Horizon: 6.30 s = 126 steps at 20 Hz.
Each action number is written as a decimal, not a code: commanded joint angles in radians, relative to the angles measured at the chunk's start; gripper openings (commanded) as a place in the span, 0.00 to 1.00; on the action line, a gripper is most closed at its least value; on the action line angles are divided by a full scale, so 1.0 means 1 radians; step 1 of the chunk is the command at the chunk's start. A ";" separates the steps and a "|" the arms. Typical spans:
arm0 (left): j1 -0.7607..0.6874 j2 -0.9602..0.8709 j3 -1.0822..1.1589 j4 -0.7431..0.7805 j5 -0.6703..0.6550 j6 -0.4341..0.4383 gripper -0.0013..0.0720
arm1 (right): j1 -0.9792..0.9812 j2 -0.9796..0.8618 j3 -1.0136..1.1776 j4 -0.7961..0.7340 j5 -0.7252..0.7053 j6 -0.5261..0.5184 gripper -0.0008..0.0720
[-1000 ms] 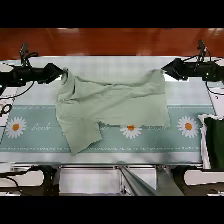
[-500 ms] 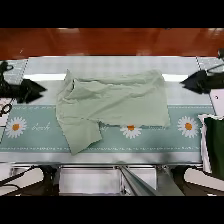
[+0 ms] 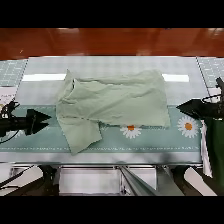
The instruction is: Fold the shirts.
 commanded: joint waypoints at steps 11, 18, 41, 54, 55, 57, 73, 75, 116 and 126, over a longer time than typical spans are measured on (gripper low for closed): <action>-0.230 -0.188 0.109 -0.008 0.121 0.000 0.70 | -0.004 0.023 -0.025 0.002 -0.020 0.029 0.58; -0.337 -0.233 0.155 0.000 0.113 -0.075 0.04 | -0.005 0.023 -0.024 -0.024 -0.028 0.057 0.58; -0.337 -0.231 0.178 0.007 0.058 -0.051 0.04 | 0.269 -0.369 -0.013 0.035 -0.311 0.217 0.18; -0.331 0.236 0.656 -0.331 0.059 0.000 0.04 | 0.301 -0.047 0.856 -0.081 -0.103 0.248 0.05; -0.319 0.281 0.729 -0.331 0.096 -0.017 0.04 | 0.301 -0.018 0.948 -0.122 -0.099 0.266 0.05; -0.277 0.359 0.872 -0.330 0.119 -0.026 0.04 | 0.301 0.039 1.099 -0.209 -0.079 0.296 0.05; -0.472 0.888 1.082 0.484 0.107 -0.405 0.04 | 0.302 0.439 1.217 -0.541 0.163 0.401 0.05; -0.468 0.879 1.074 0.506 0.064 -0.414 0.04 | 0.302 0.439 1.172 -0.537 0.165 0.404 0.05; -0.483 -0.435 0.815 0.296 -0.078 -0.175 0.04 | 0.391 -0.768 0.873 -0.280 0.069 0.236 0.05; -0.483 -0.438 0.718 0.299 -0.128 -0.175 0.04 | 0.391 -0.788 0.811 -0.279 0.071 0.265 0.06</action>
